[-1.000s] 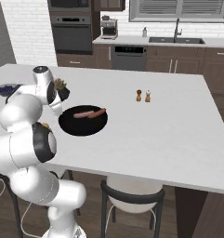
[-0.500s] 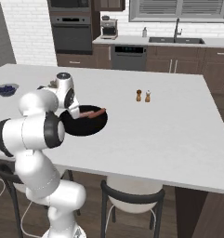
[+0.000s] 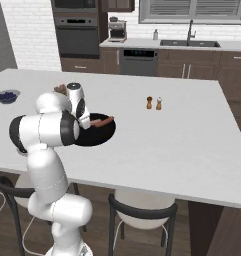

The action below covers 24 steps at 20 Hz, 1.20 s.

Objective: Place one bun and one sausage from the bowl on each plate.

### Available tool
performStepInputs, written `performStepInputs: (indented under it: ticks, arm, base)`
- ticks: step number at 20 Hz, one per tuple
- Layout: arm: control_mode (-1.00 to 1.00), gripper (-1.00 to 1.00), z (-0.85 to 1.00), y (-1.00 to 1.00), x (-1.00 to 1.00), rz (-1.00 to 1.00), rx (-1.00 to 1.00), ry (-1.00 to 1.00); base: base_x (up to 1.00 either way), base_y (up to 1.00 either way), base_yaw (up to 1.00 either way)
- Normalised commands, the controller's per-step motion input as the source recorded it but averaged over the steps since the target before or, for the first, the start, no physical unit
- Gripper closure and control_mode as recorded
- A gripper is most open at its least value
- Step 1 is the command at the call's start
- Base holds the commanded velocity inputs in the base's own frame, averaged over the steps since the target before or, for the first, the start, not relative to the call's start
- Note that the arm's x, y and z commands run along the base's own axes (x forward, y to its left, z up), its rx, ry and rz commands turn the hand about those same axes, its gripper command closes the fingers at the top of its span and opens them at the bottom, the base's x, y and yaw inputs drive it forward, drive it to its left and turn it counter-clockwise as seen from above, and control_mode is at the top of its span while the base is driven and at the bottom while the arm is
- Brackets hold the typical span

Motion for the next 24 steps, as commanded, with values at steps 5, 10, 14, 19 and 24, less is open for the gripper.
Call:
performStepInputs:
  ticks: [5, 10, 14, 19, 24]
  arm:
    - [-1.00, -1.00, -0.25, 0.00, 0.34, -0.06, -0.01, 0.00]
    - [-1.00, -1.00, -0.14, 0.03, 0.38, -0.04, 0.00, 0.02]
    - [-1.00, -1.00, -0.22, 0.00, 0.18, 0.00, 0.00, 0.02]
    - [-1.00, -1.00, -0.27, 0.00, 0.14, 0.00, 0.00, 0.01]
    - [-1.00, -1.00, -0.24, 0.03, 0.21, 0.00, 0.00, 0.00]
  base:
    - [0.00, 0.00, 0.00]
    - [0.00, 0.00, 0.00]
    - [0.00, 0.00, 0.00]
    - [0.00, 0.00, 0.00]
    - [0.00, 0.00, 0.00]
